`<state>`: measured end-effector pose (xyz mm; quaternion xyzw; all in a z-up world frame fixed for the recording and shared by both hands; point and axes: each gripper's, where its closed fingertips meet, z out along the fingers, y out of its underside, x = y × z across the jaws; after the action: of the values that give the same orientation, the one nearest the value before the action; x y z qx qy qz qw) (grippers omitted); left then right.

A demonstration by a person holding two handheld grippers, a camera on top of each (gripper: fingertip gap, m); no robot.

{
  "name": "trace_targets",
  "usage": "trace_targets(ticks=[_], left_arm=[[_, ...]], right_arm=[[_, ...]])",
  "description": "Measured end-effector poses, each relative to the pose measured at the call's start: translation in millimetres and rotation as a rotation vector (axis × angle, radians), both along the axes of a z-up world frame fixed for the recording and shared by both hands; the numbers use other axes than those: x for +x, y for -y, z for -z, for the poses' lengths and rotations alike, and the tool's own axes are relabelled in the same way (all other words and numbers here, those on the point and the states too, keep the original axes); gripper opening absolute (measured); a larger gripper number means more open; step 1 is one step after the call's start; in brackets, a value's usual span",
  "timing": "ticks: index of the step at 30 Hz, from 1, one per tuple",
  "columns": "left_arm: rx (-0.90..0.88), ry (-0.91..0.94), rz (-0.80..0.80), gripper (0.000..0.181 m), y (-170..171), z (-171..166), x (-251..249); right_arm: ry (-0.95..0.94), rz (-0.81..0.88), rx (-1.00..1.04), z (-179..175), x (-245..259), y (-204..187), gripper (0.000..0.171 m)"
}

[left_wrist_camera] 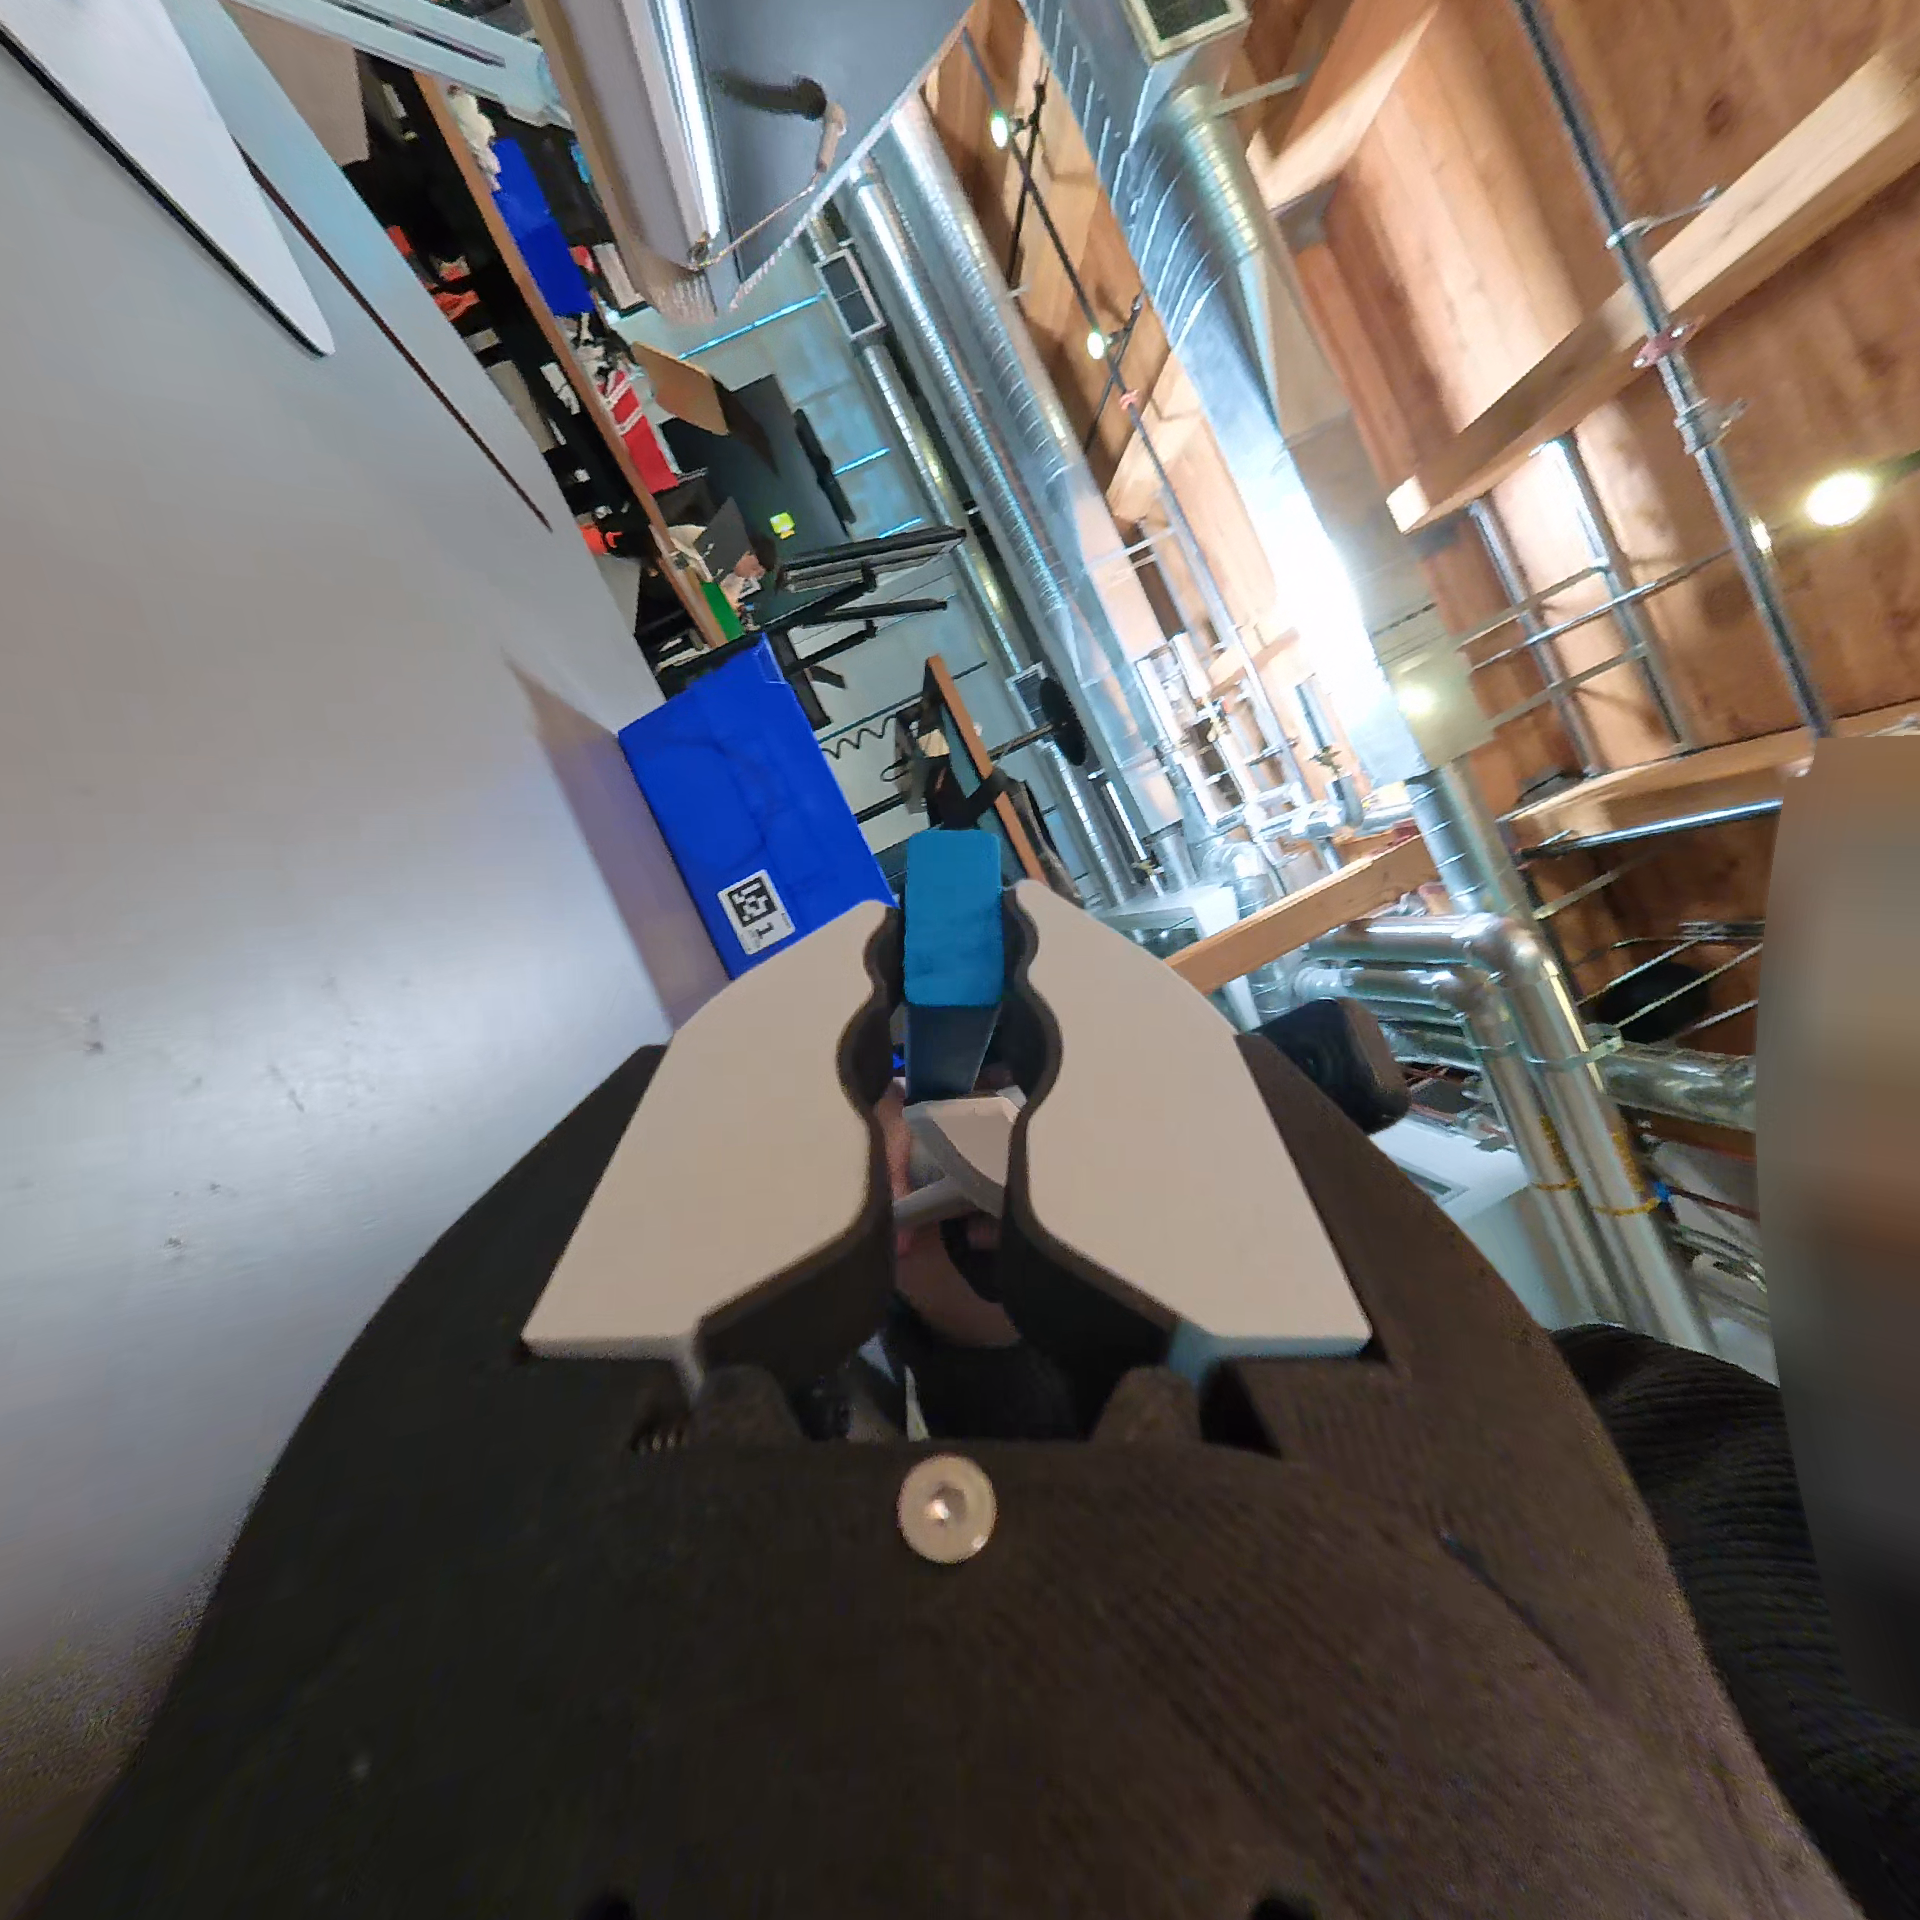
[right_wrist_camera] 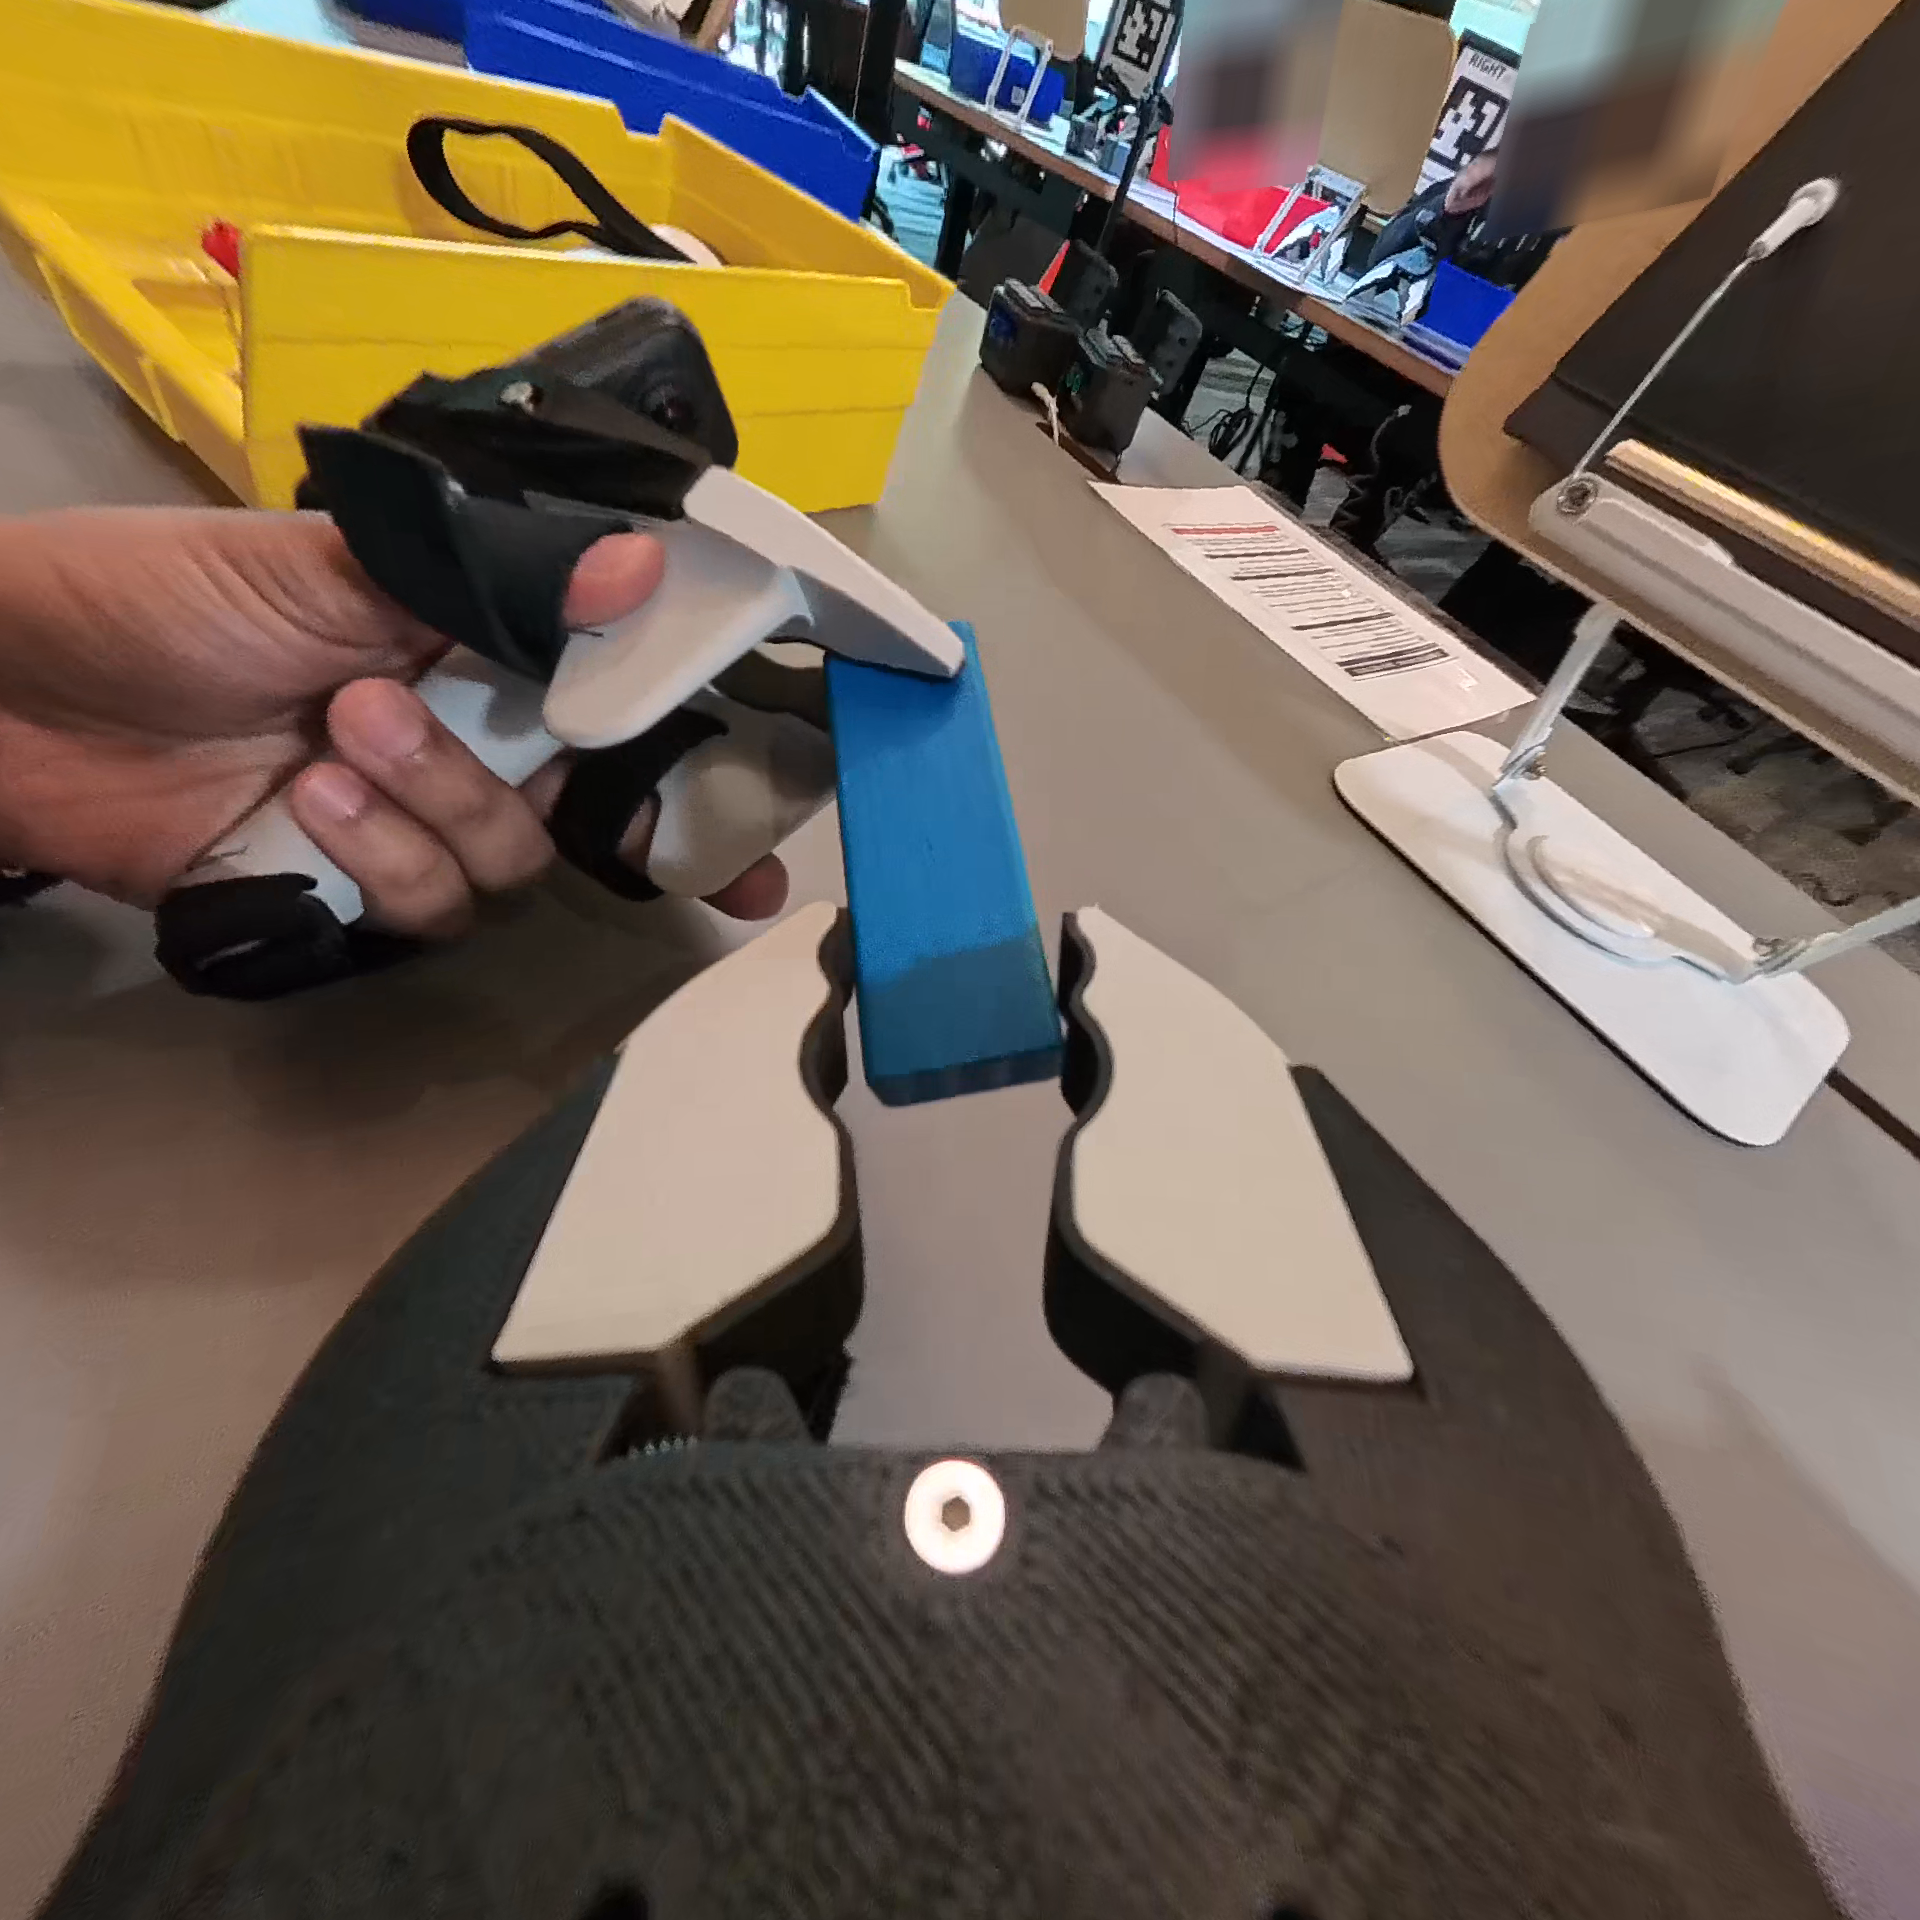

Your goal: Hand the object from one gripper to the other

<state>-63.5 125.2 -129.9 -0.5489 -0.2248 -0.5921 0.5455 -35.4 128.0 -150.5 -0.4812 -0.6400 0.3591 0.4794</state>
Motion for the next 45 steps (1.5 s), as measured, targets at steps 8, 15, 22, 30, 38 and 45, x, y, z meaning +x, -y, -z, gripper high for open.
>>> trace_targets(ticks=[8, 15, 22, 30, 38, 45], left_arm=[[0.093, 0.167, 0.031, 0.019, 4.7, -12.3, -4.9], [0.194, 0.170, 0.022, 0.019, 10.3, -27.1, -6.1], [0.243, 0.118, 0.009, 0.019, 12.7, -34.7, -2.2], [0.208, 0.109, 0.042, 0.030, 9.8, -30.3, 4.9], [0.146, 0.052, 0.076, 0.043, 4.6, -22.5, 16.8], [0.055, -0.051, 0.098, 0.073, -2.9, -9.3, 30.0]], right_arm=[[-0.119, -0.061, -0.139, -20.9, 3.2, 4.1, 0.045], [-0.216, -0.145, -0.440, -40.6, 8.6, 3.1, 0.054], [-0.216, -0.251, -0.734, -48.6, 15.1, 4.9, 0.024], [-0.261, -0.257, -0.839, -56.1, 18.8, -3.5, 0.019], [-0.281, -0.226, -0.849, -56.9, 20.3, -12.4, 0.017], [-0.289, -0.222, -0.865, -58.0, 21.5, -16.2, 0.016]])
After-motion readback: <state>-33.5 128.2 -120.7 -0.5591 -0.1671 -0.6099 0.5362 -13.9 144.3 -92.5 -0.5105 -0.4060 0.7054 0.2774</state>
